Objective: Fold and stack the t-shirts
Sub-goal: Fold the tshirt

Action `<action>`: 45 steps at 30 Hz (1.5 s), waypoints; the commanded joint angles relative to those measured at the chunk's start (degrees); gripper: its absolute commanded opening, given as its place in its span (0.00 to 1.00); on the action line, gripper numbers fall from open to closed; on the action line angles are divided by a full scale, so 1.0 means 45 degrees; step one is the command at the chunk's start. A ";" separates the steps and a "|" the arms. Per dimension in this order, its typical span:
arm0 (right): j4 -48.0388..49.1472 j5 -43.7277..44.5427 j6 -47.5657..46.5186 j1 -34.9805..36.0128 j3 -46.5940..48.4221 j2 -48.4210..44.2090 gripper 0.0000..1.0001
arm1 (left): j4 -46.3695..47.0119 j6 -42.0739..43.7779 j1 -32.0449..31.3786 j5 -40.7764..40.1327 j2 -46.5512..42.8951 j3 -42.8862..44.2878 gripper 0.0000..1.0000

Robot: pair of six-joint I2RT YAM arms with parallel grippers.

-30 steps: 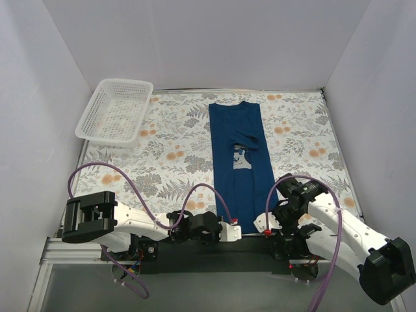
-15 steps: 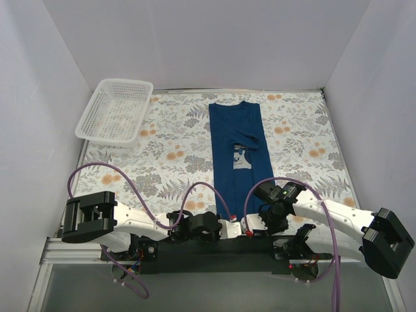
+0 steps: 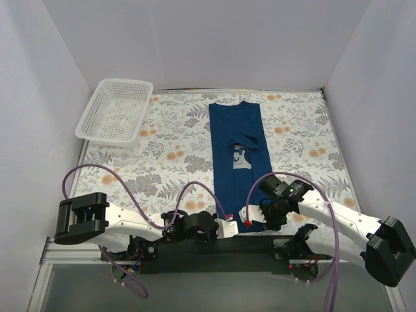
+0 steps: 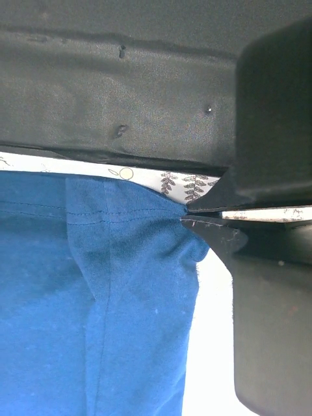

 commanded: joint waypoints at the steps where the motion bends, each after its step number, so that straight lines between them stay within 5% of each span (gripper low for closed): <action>1: -0.0633 -0.1687 -0.0673 -0.0592 0.0916 -0.0606 0.01 | 0.0250 0.0381 0.0144 0.0348 -0.0492 0.0262 0.00; 15: -0.2019 -0.3876 -0.2255 -0.3558 0.2398 -0.0550 0.01 | -0.0374 0.0324 0.1178 0.2515 -0.1487 0.0692 0.00; 20: -0.2489 -0.4637 -0.3017 -0.4830 0.3337 -0.0003 0.01 | -0.0531 0.0109 0.3051 0.4818 -0.1976 0.1043 0.00; 30: -0.2548 -0.5654 -0.4207 -0.8011 0.6227 0.3644 0.01 | -0.0648 0.0634 0.7154 0.8297 0.0618 0.3522 0.00; 45: -0.2451 -0.6221 -0.3390 -0.8738 1.1521 0.9975 0.01 | -0.1215 0.1417 1.0085 0.8455 0.3821 0.6668 0.00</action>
